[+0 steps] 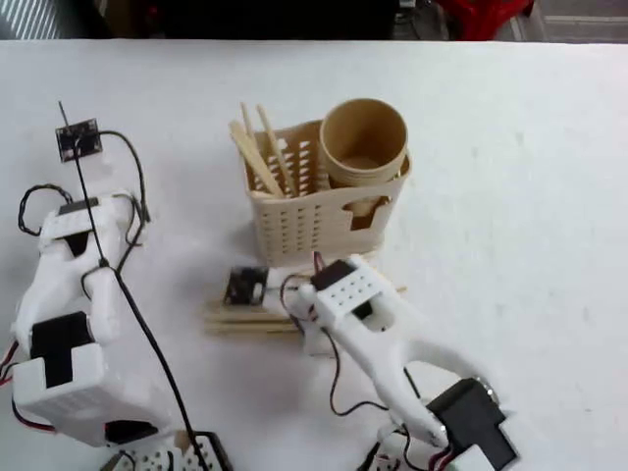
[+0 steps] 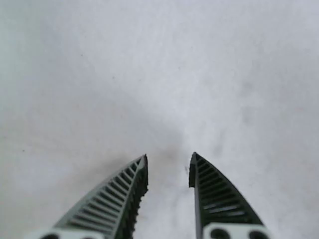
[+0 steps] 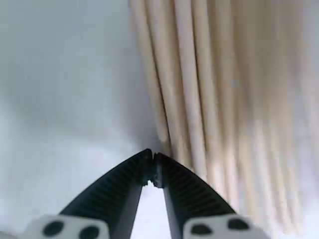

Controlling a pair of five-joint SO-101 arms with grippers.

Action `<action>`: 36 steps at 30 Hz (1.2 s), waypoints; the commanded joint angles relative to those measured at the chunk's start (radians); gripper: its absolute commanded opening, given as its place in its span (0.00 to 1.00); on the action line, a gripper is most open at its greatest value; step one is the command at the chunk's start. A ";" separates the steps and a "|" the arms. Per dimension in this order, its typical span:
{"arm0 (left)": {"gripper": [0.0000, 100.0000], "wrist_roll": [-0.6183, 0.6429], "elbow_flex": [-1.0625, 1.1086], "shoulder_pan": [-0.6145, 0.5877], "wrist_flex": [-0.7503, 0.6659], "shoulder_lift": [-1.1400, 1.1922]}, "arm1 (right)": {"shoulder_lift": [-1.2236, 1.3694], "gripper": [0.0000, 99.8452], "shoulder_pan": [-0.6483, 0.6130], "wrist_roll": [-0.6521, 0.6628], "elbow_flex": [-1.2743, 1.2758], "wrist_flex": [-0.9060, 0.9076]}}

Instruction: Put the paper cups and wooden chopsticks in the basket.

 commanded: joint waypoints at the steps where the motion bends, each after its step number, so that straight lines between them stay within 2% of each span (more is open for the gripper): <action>1: 0.15 -0.014 -0.025 0.012 -0.017 -0.005 | -0.007 0.02 0.016 -0.035 -0.068 -0.027; 11: 0.15 -0.014 -0.026 0.012 -0.017 -0.005 | -0.030 0.02 -0.051 -0.049 -0.031 -0.001; 22: 0.15 -0.014 -0.026 0.012 -0.017 -0.005 | -0.278 0.02 -0.047 -0.048 -0.052 0.024; 24: 0.15 -0.014 -0.026 0.012 -0.017 -0.005 | -0.266 0.02 -0.047 -0.046 -0.080 0.015; 30: 0.15 -0.014 -0.025 0.012 -0.017 -0.005 | -0.102 0.15 -0.047 -0.040 -0.152 -0.070; 36: 0.15 -0.014 -0.025 0.012 -0.017 -0.005 | 0.070 0.13 -0.047 -0.040 -0.152 -0.202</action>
